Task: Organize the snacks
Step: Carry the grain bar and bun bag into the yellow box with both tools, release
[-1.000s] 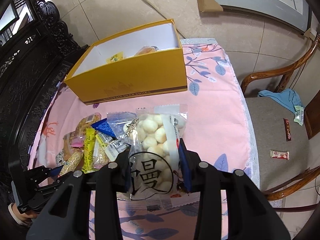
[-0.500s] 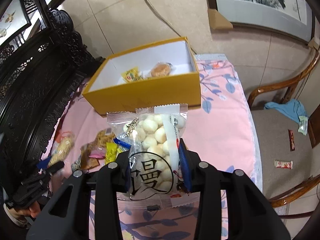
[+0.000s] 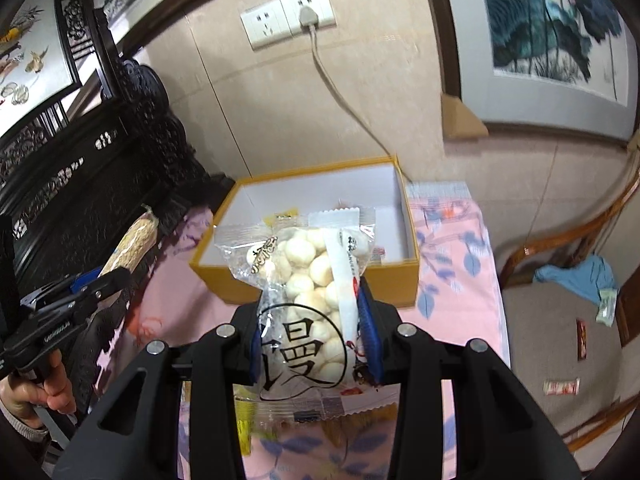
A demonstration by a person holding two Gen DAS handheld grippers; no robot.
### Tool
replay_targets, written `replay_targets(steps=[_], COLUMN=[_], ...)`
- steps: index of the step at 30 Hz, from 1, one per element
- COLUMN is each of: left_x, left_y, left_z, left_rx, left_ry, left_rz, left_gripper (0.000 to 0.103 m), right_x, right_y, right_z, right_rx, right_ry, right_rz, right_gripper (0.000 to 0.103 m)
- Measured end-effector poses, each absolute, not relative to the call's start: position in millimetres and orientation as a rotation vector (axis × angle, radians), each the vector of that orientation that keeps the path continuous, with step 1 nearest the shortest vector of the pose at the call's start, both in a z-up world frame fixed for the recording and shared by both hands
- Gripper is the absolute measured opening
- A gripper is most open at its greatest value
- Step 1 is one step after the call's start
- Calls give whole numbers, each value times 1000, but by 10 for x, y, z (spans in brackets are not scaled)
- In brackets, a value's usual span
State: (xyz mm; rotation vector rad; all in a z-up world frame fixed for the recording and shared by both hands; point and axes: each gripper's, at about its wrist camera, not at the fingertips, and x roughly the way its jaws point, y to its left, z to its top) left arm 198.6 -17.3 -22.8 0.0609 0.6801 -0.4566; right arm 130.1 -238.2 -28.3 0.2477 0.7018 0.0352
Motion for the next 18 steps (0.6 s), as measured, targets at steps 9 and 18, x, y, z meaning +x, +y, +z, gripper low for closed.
replay_targets(steps=[9, 18], left_x=[2730, 3300], left_y=[-500, -735], left_z=[79, 27], left_rx=[51, 62], left_ry=[653, 670], left_rz=[-395, -376], left_gripper=[29, 29], right_x=[1917, 2451], right_y=[-2376, -2431], right_z=[47, 66], right_rx=[210, 204], right_ry=[607, 599], right_rz=[49, 47], right_gripper=[39, 39])
